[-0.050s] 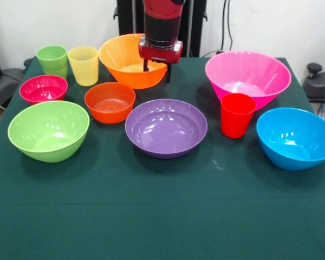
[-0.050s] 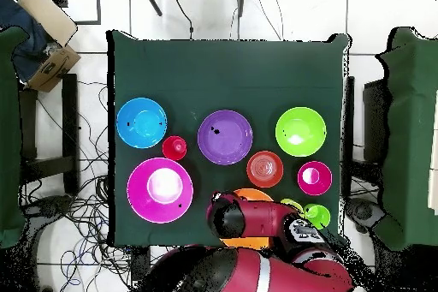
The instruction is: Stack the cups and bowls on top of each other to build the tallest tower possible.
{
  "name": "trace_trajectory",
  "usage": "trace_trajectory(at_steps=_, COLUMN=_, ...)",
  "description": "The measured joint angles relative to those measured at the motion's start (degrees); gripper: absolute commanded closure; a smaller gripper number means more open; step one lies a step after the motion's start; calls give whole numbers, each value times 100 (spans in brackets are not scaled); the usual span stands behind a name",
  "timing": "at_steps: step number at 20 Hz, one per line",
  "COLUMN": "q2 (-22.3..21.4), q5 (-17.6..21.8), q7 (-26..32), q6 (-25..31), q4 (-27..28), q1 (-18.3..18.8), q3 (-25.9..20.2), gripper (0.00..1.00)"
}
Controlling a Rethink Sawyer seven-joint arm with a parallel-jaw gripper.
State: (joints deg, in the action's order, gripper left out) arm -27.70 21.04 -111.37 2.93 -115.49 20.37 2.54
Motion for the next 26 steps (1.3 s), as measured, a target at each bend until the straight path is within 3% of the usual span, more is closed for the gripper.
trace_trajectory(at_steps=7, q2=7, q5=0, q7=0, q6=-14, q4=0, q1=0, q3=51, gripper=0)
trace_trajectory(at_steps=8, q2=6, q5=-1, q7=-1, q6=-1, q4=-2, q1=-1, q3=68, gripper=100)
trace_trajectory(at_steps=26, q2=-102, q5=-1, q7=-2, q6=-3, q4=-85, q1=-155, q3=279, gripper=100)
